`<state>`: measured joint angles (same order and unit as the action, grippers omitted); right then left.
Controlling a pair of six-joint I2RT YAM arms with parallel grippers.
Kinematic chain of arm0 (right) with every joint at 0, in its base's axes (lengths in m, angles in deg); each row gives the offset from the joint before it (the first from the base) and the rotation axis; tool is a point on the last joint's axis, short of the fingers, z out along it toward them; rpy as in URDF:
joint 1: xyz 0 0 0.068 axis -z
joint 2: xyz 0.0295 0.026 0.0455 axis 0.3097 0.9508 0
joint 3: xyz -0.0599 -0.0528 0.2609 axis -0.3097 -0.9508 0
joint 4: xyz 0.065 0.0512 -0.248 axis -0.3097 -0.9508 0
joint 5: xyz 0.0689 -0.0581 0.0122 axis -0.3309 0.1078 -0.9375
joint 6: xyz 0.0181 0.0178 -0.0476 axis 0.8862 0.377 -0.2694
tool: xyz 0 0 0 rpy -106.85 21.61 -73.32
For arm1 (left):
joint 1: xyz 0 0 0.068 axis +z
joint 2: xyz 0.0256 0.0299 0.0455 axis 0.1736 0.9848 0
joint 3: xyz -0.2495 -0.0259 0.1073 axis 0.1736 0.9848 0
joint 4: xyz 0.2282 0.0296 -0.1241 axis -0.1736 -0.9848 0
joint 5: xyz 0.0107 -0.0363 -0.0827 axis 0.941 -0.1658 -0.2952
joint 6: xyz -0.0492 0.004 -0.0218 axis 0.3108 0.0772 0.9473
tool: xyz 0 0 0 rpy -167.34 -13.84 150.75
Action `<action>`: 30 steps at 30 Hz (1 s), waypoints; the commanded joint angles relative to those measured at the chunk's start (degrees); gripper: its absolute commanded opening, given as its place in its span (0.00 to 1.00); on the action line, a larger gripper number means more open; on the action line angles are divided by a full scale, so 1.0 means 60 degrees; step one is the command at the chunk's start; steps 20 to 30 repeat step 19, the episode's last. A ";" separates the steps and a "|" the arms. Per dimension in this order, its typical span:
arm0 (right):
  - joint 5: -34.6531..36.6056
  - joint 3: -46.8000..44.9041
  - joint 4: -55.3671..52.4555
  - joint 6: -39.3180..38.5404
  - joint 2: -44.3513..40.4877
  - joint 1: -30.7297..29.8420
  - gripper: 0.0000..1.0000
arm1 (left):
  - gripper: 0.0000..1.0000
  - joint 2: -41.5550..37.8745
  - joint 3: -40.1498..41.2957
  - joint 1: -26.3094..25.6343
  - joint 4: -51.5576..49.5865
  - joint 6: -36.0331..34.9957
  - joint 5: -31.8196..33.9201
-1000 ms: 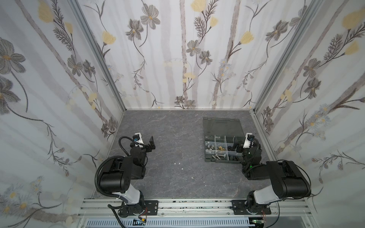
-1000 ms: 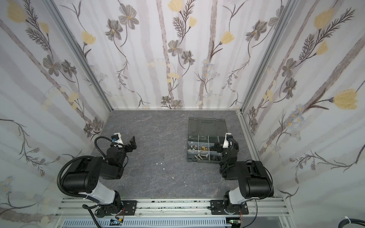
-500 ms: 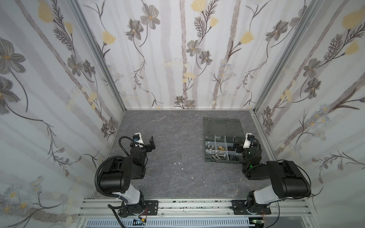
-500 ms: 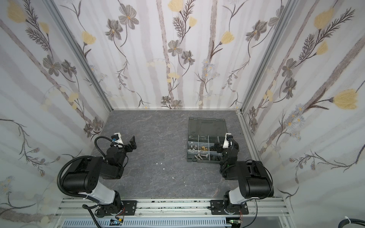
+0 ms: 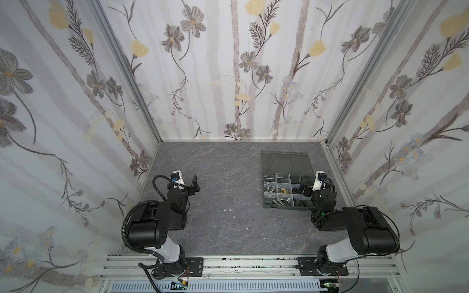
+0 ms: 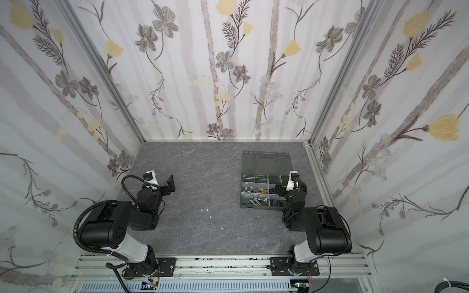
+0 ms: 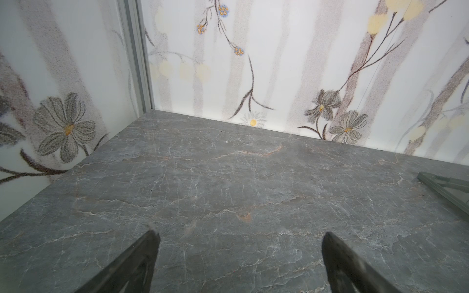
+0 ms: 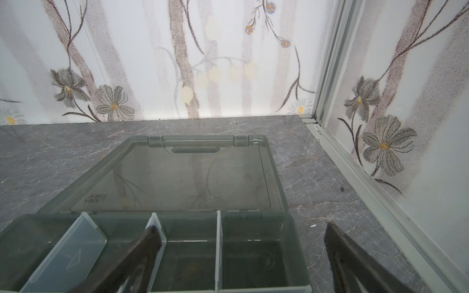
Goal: Sort the screws and nuts into containers
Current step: Reset both arms
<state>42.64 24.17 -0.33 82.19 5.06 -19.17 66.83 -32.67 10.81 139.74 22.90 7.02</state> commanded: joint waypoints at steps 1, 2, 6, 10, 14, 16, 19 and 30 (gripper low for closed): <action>0.0023 0.0042 0.0121 0.0021 0.0016 -0.0003 1.00 | 1.00 0.0011 -0.0062 0.0011 0.0149 -0.0057 -0.0026; 0.0030 0.0042 0.0121 0.0010 0.0023 -0.0014 1.00 | 1.00 0.0002 -0.0061 0.0010 0.0150 -0.0047 -0.0026; 0.0023 0.0043 0.0121 0.0016 0.0017 -0.0004 1.00 | 1.00 0.0003 -0.0054 0.0010 0.0149 -0.0056 -0.0026; 0.0024 0.0042 0.0121 0.0018 0.0016 -0.0007 1.00 | 1.00 0.0008 -0.0058 0.0010 0.0141 -0.0053 -0.0021; 0.0018 0.0108 0.0062 0.0020 0.0060 -0.0003 1.00 | 1.00 0.0011 -0.0055 0.0019 0.0144 -0.0053 -0.0028; 0.0012 0.0075 0.0075 0.0016 0.0045 -0.0003 1.00 | 1.00 0.0011 -0.0059 0.0017 0.0140 -0.0054 -0.0028; 0.0012 0.0043 0.0138 0.0009 0.0016 -0.0003 1.00 | 1.00 0.0001 -0.0053 0.0010 0.0147 -0.0048 -0.0031; 0.0012 0.0043 0.0138 0.0009 0.0016 -0.0003 1.00 | 1.00 0.0001 -0.0053 0.0010 0.0147 -0.0048 -0.0031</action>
